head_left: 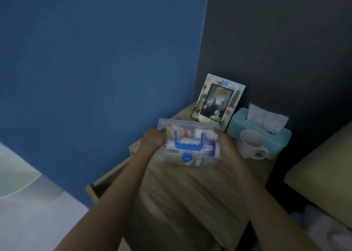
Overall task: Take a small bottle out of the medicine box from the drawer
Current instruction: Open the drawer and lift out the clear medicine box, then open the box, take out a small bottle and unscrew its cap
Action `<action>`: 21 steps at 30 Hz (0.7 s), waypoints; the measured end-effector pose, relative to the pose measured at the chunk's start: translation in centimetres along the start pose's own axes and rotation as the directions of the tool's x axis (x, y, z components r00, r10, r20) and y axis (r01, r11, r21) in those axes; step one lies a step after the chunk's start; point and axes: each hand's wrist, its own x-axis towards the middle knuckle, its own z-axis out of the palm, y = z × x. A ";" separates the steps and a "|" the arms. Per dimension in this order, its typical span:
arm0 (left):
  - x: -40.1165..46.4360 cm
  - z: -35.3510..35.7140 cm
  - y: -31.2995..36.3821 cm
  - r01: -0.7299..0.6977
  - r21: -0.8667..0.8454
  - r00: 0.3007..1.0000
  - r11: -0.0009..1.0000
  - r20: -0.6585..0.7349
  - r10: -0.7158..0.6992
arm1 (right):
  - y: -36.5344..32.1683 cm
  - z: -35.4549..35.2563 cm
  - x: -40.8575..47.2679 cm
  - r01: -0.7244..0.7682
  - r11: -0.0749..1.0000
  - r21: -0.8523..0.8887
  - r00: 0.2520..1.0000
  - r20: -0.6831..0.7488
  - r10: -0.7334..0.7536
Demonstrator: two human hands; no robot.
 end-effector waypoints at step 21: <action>-8.0 8.6 -3.5 -0.226 -0.439 0.958 0.870 -0.261 0.117 | 2.6 -0.1 3.0 0.320 0.933 -0.164 0.947 0.019 -0.321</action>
